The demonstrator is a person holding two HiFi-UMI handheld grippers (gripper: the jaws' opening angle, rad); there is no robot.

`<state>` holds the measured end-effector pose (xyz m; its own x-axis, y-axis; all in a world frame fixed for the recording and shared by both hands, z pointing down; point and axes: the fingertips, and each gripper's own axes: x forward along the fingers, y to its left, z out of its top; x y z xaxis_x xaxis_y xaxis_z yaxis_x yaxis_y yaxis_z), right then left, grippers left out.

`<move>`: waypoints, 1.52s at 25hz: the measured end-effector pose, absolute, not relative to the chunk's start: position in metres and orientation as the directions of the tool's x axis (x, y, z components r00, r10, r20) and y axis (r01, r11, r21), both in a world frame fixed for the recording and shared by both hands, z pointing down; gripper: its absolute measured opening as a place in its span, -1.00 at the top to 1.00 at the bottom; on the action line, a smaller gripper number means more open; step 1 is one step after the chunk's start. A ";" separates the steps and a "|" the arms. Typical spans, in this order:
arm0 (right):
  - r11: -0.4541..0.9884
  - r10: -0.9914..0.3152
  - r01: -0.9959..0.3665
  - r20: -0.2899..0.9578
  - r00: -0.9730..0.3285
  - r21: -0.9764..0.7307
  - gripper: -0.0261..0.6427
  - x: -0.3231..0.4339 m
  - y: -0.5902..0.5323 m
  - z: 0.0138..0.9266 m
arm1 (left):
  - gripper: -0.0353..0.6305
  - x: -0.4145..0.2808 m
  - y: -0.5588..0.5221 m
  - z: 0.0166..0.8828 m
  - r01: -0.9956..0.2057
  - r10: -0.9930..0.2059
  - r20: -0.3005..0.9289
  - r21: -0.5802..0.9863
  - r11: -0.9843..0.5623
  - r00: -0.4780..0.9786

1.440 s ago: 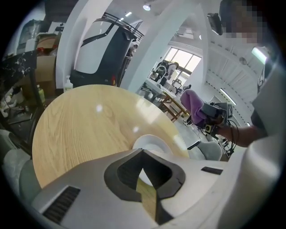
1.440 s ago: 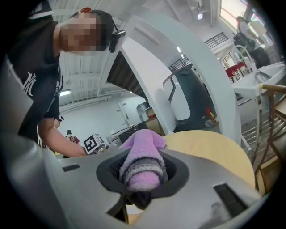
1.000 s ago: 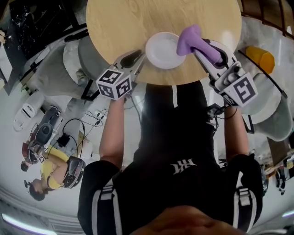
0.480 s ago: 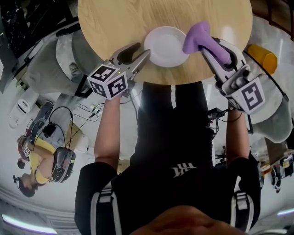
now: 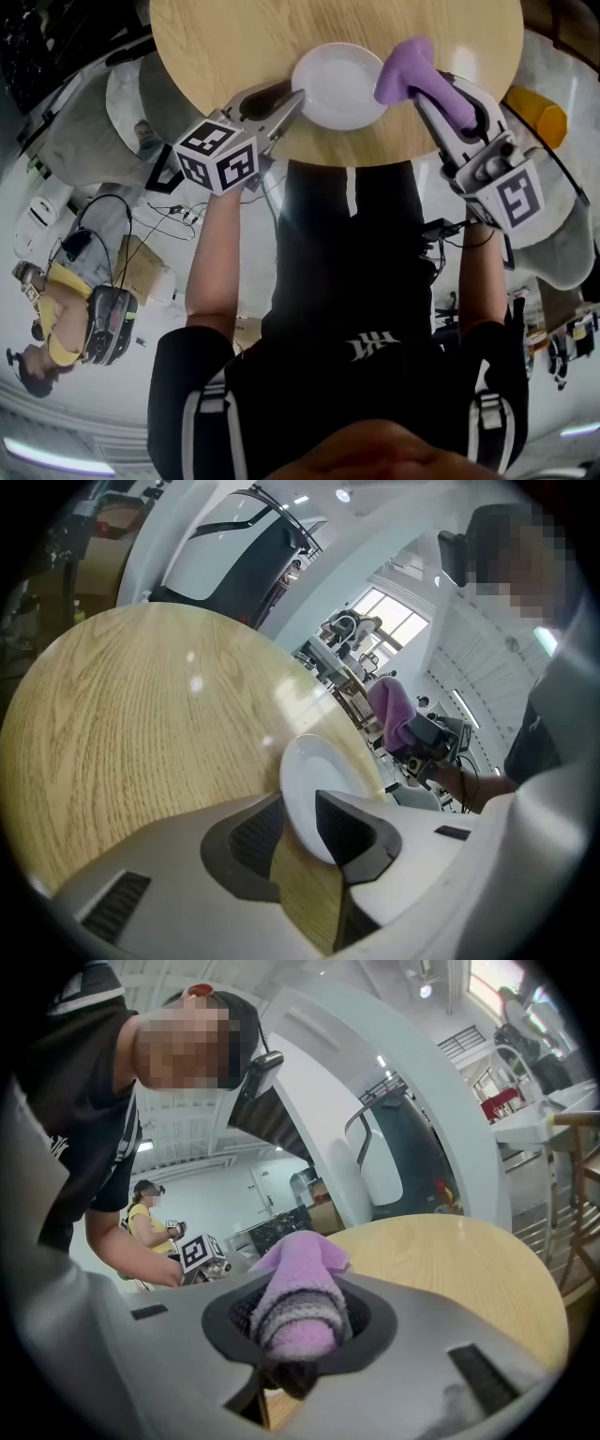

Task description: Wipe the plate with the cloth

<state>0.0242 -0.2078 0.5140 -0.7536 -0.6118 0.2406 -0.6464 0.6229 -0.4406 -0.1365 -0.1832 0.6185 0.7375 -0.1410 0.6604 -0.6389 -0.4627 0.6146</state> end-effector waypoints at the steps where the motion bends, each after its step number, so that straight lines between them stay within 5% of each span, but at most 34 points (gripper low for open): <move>1: 0.624 -0.612 -0.647 0.241 -0.754 -0.439 0.63 0.024 -0.208 0.514 | 0.52 -0.136 -0.183 0.619 -0.638 -0.138 0.661 0.617 -0.461 0.738; 11: 0.777 -0.509 -0.608 0.407 -0.758 -0.162 0.63 -0.025 -0.196 0.531 | 0.72 -0.143 -0.175 0.624 -0.643 -0.085 0.684 0.626 -0.441 0.724; 24: 0.869 -0.381 -0.494 0.586 -0.715 -0.038 0.63 -0.105 -0.200 0.580 | 0.74 -0.145 -0.173 0.624 -0.642 -0.086 0.670 0.656 -0.397 0.737; 38: 0.879 -0.353 -0.476 0.710 -0.610 0.028 0.63 -0.093 -0.213 0.603 | 0.75 -0.147 -0.185 0.625 -0.643 -0.082 0.673 0.652 -0.402 0.735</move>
